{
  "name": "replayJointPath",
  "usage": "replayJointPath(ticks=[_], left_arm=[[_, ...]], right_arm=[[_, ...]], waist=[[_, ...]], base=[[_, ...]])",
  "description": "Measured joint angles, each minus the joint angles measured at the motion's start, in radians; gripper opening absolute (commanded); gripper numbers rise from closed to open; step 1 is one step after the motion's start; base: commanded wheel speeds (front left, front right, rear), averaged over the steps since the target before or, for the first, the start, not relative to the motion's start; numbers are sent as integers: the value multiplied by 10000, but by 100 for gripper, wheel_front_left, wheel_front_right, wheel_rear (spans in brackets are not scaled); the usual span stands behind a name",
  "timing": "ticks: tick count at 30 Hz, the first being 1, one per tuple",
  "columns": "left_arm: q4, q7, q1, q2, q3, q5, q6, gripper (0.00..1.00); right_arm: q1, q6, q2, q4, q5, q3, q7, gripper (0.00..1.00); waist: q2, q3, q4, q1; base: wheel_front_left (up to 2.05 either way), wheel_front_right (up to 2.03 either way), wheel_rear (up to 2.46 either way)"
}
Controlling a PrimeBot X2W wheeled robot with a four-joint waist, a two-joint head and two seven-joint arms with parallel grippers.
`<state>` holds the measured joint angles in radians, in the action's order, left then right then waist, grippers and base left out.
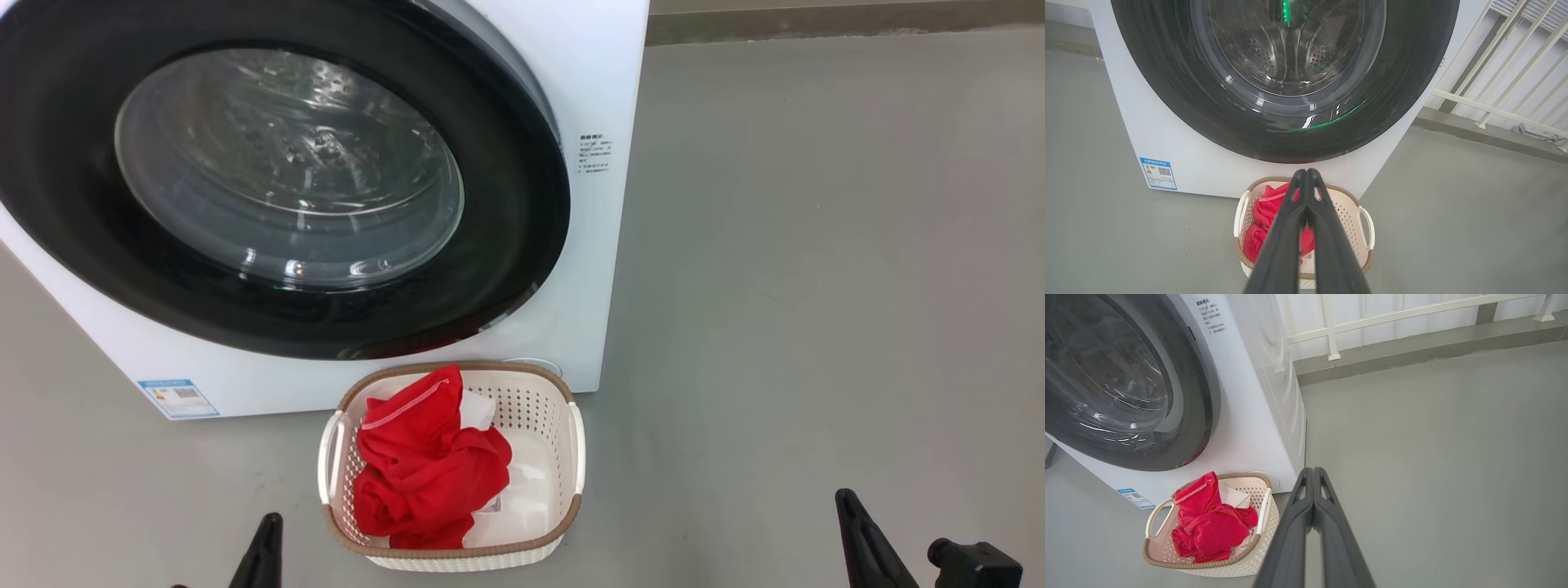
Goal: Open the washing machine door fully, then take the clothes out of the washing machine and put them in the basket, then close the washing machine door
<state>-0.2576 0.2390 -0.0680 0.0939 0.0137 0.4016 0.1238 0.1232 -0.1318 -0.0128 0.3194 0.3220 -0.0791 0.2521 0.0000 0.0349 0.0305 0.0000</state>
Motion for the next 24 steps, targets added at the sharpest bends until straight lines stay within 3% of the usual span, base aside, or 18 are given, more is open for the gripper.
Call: replayJointPath(ticks=[24], left_arm=[[-29,-671,57,-102,-132,2424,0,0]], right_arm=[[-58,0,-21,-36,2598,-17,-692,0]], waist=[[0,-66,-63,2]], base=[[0,0,0]])
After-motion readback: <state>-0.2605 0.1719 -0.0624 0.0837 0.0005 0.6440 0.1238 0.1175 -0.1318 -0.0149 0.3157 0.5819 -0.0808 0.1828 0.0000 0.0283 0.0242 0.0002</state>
